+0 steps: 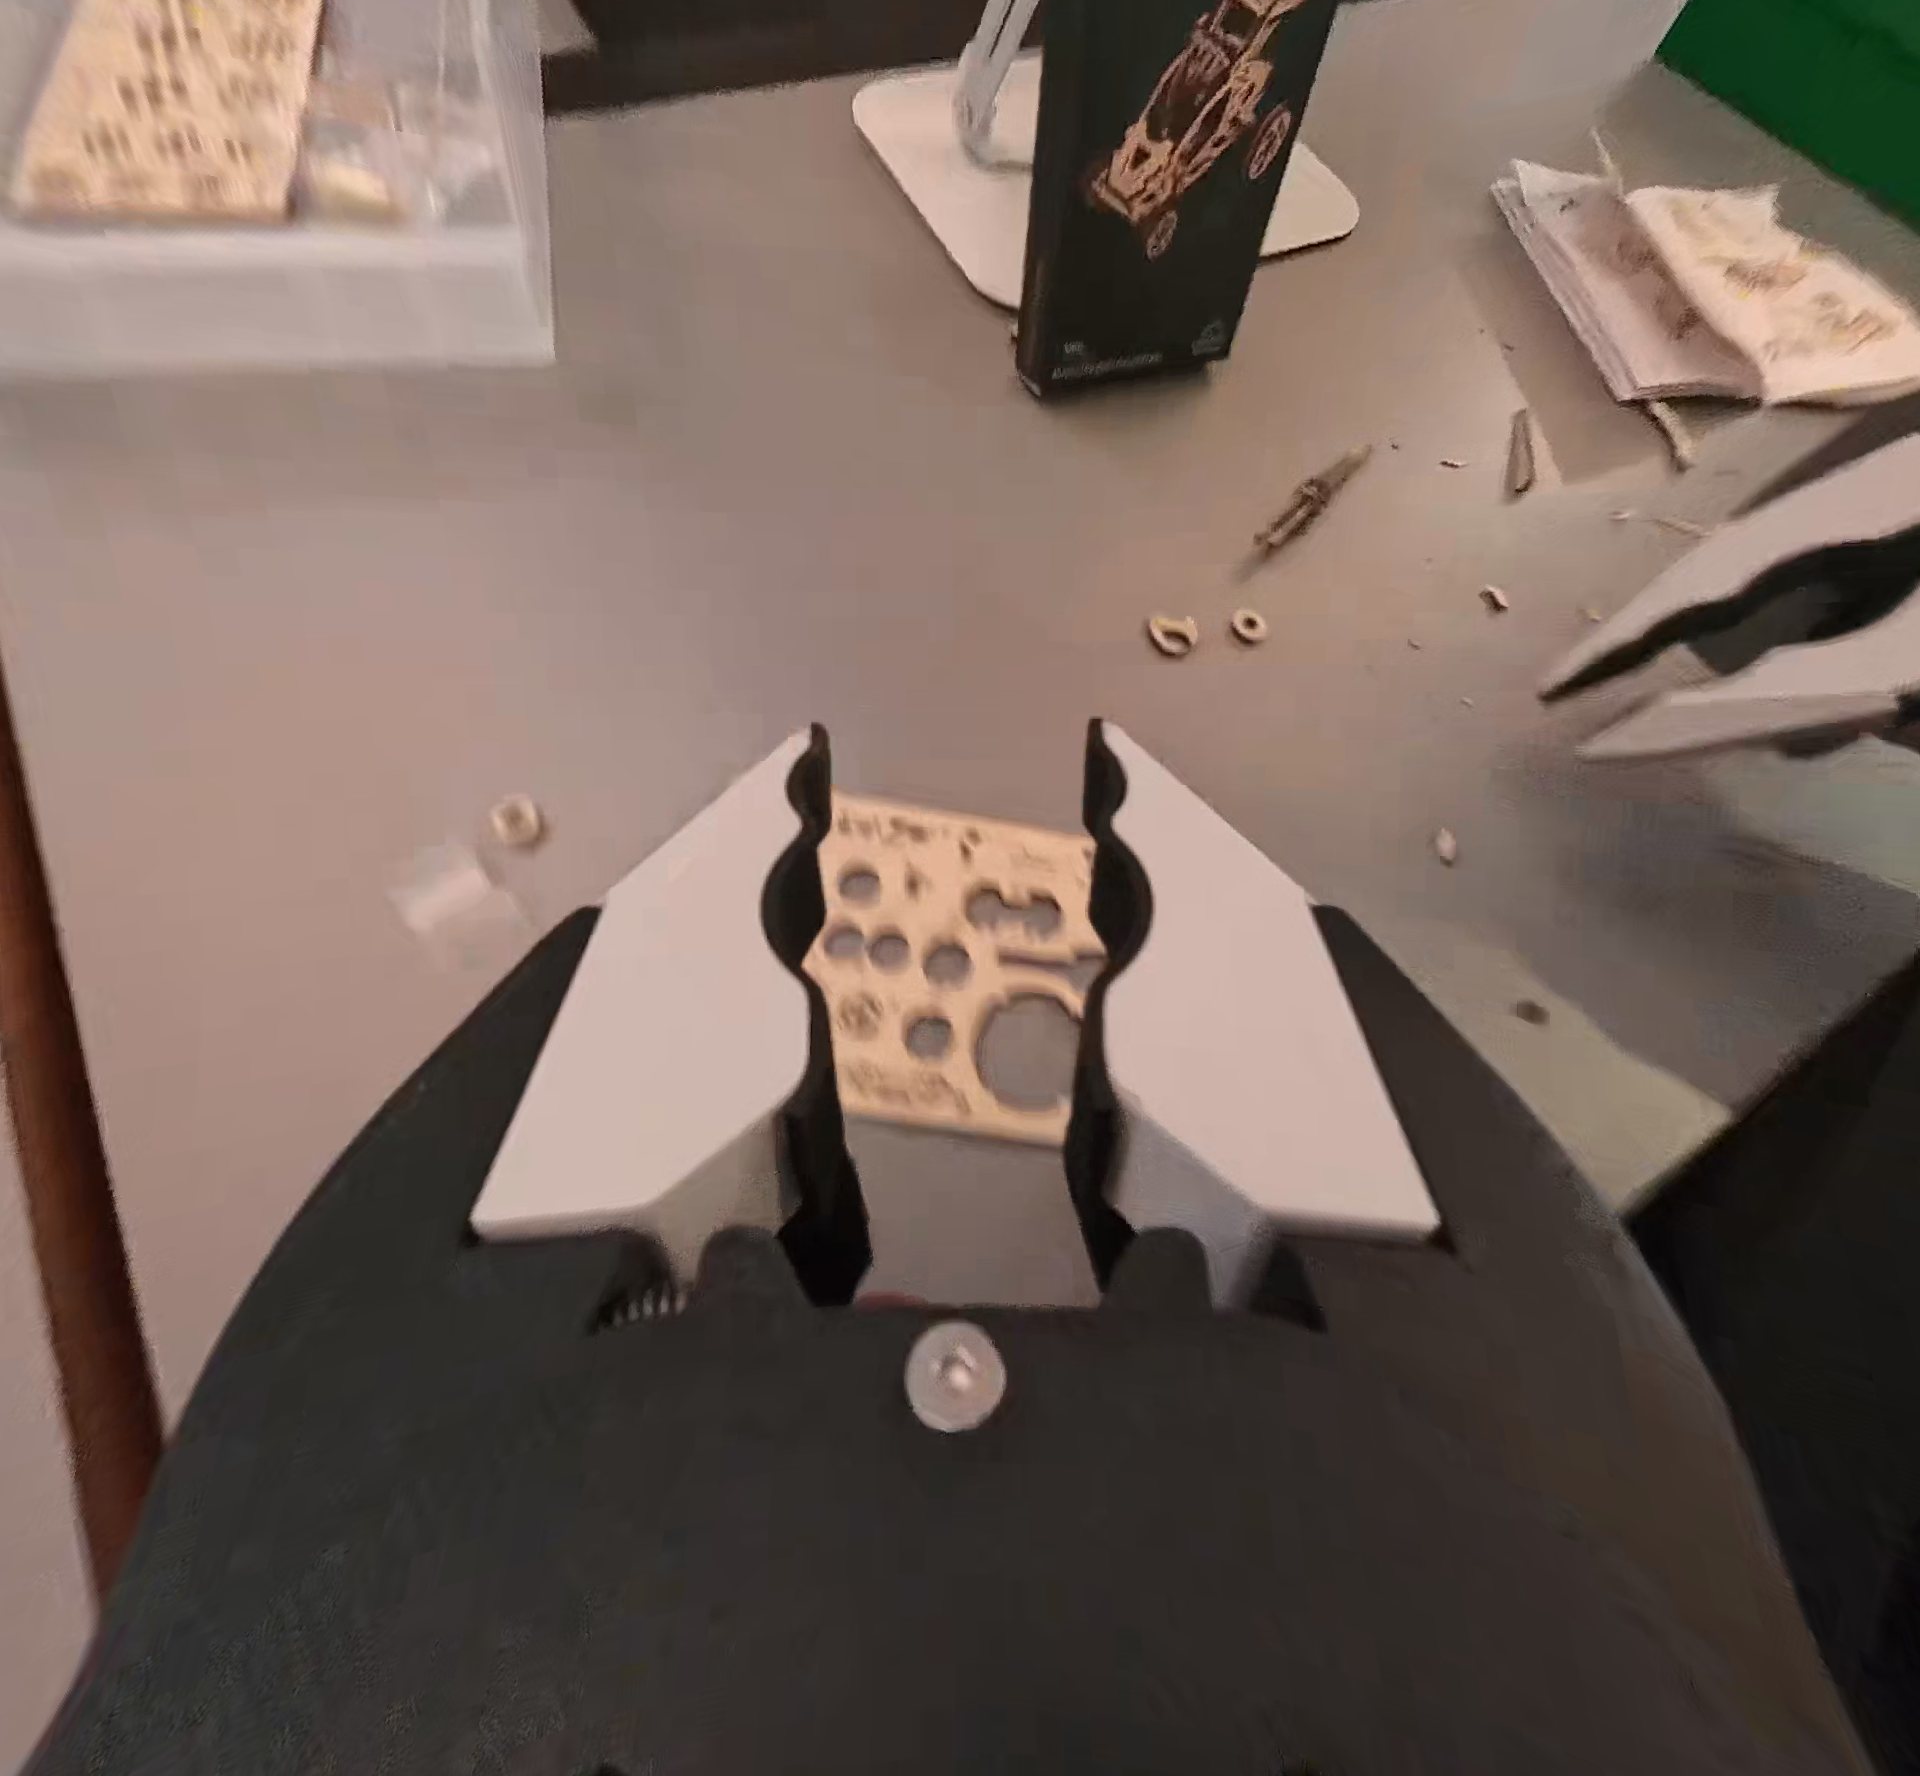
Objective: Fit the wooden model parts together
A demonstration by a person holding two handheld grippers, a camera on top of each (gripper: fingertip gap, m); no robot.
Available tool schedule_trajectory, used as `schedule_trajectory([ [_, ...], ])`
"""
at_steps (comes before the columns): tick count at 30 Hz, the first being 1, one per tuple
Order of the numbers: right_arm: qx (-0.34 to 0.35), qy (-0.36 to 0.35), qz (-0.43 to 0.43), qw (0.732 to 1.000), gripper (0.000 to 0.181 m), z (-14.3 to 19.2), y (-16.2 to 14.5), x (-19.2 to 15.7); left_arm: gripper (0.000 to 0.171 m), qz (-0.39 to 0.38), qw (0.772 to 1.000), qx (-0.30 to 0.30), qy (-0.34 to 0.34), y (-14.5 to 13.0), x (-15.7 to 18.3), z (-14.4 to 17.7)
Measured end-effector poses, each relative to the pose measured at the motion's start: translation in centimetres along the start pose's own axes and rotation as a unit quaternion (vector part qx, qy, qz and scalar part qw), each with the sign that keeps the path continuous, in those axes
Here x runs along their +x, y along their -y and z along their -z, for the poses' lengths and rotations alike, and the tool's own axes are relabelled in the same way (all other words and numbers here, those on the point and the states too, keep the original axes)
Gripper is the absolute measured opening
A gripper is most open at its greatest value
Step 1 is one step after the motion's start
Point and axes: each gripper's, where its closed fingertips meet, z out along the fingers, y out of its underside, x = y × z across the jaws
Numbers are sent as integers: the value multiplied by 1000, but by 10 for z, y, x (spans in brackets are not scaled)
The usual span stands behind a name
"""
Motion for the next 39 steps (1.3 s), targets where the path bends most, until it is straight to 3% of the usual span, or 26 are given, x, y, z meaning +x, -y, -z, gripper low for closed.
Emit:
schedule_trajectory([
  [4, -18, -7, 7, 1000, 21, -12, -17, 2, 44, -91, 996, 24, -2, 70, -13, -50],
  [7, -24, -25, 14, 999, 28, -20, -24, 6, 47, -94, 994, 36, -43, 123, -28, -96],
  [10, -13, -40, 20, 999, 32, -28, -25, 9, 38, -70, 991, 39, -110, 159, -24, -148],
  [11, -8, -42, 20, 999, 33, -30, -25, 10, 31, -62, 992, 35, -105, 164, -27, -169],
  [13, 7, -41, 15, 999, 31, -32, -22, 10, 33, -39, 993, 4, -111, 159, -27, -210],
  [18, 41, -30, -21, 998, 20, -34, -18, 15, 34, 36, 995, 21, -92, 157, -46, -287],
  [22, 40, -20, -35, 998, 9, -36, -17, 16, 44, -31, 997, 58, -51, 179, -58, -326],
  [27, 40, -9, -49, 998, 5, -36, -17, 17, 65, -58, 998, 20, 1, 192, -89, -386],
  [34, 36, 14, -58, 998, 0, -37, -18, 14, 65, -73, 997, -36, 21, 211, -119, -441],
  [39, 35, 28, -68, 997, 0, -37, -18, 13, 51, -48, 996, -78, -4, 215, -130, -463],
])
